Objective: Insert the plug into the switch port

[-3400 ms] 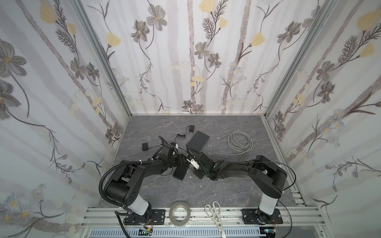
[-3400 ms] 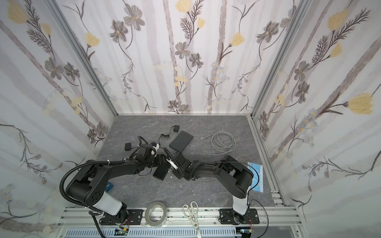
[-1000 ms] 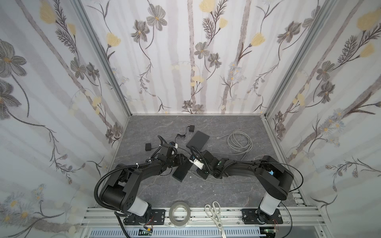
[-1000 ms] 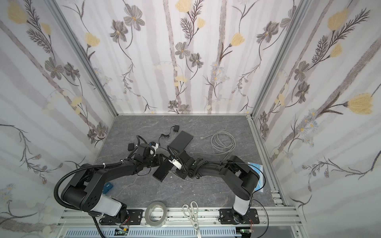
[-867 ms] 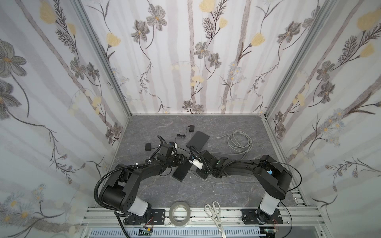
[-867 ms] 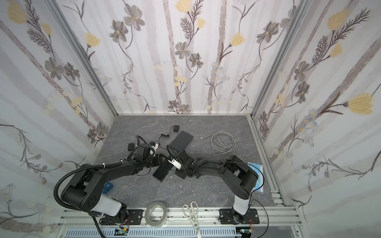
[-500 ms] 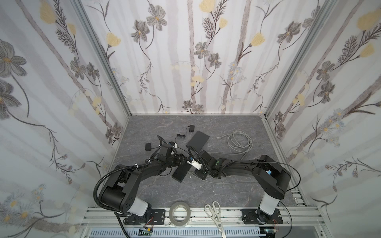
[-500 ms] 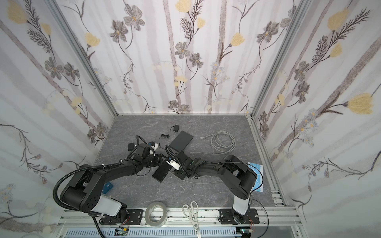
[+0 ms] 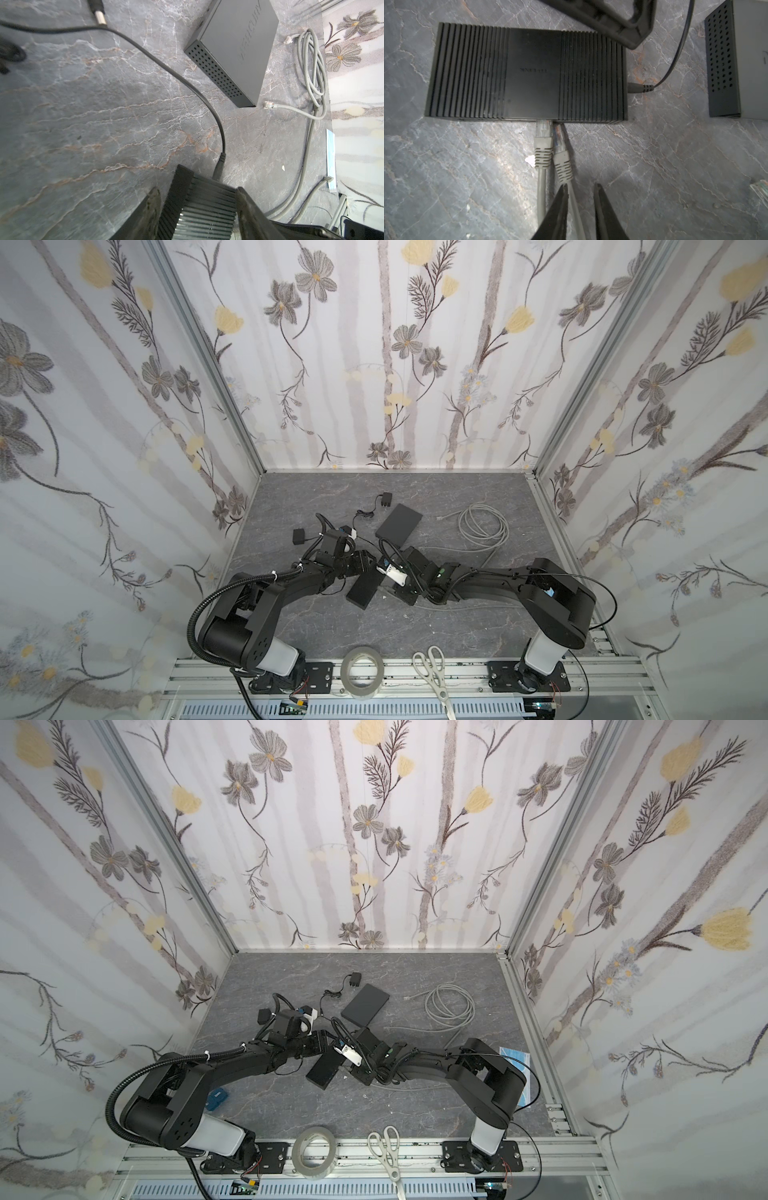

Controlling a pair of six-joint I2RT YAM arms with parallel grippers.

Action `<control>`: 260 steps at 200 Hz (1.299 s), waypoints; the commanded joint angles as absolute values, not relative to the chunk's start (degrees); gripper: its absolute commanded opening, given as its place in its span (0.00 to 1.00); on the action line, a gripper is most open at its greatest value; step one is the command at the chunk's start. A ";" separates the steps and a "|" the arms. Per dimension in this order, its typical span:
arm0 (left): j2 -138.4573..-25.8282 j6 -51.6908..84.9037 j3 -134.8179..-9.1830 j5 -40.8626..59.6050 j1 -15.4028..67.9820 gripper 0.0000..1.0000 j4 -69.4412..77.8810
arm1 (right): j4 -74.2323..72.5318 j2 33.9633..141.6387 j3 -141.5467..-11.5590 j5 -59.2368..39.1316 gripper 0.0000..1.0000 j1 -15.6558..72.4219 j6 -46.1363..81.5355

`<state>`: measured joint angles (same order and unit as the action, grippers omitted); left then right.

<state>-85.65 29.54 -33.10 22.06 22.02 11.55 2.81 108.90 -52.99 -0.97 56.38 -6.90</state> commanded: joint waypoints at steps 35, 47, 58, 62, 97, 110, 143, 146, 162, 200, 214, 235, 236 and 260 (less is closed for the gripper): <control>-85.52 29.36 -33.04 21.85 21.97 0.59 11.49 | 3.16 111.07 -54.42 1.77 0.23 58.05 -6.64; -85.63 29.44 -33.13 21.92 21.96 0.59 11.45 | 3.20 111.49 -54.67 2.56 0.23 58.30 -6.52; -85.64 29.52 -33.05 21.89 21.98 0.59 11.47 | 3.46 112.08 -55.13 3.75 0.23 58.52 -6.31; -85.64 29.47 -33.05 21.84 21.97 0.59 11.46 | 3.65 112.26 -55.34 4.42 0.23 58.60 -6.18; -85.73 29.36 -33.05 21.79 21.97 0.60 11.42 | 4.28 114.33 -56.95 7.28 0.20 59.62 -5.99; -85.76 29.37 -33.05 21.74 21.98 0.60 11.30 | 3.55 114.40 -56.55 6.13 0.15 59.59 -6.05; -85.73 29.34 -33.15 21.59 21.88 0.61 11.23 | 0.59 112.46 -53.99 3.88 0.05 58.81 -5.82; -85.82 29.30 -33.14 21.66 21.88 0.61 11.25 | 0.41 112.21 -53.78 3.87 0.05 58.72 -5.85; -85.87 29.41 -33.30 21.79 21.88 0.61 11.38 | -0.12 110.87 -52.66 3.96 0.04 58.12 -6.14; -86.28 29.44 -33.33 21.73 21.73 0.61 11.43 | -2.04 107.91 -50.23 2.10 0.03 56.61 -6.20; -86.25 29.27 -33.32 21.79 21.71 0.61 11.51 | -3.00 107.24 -49.63 1.05 0.03 56.52 -5.66; -86.77 29.44 -33.48 21.77 21.53 0.61 11.66 | -3.97 106.64 -49.18 -0.72 0.03 56.55 -4.61; -86.76 29.40 -33.48 21.74 21.53 0.61 11.68 | -4.01 106.63 -49.20 -0.76 0.03 56.53 -4.59; -87.73 29.64 -33.75 22.27 21.53 0.60 12.12 | -4.14 106.28 -49.22 -1.32 0.01 56.54 -3.55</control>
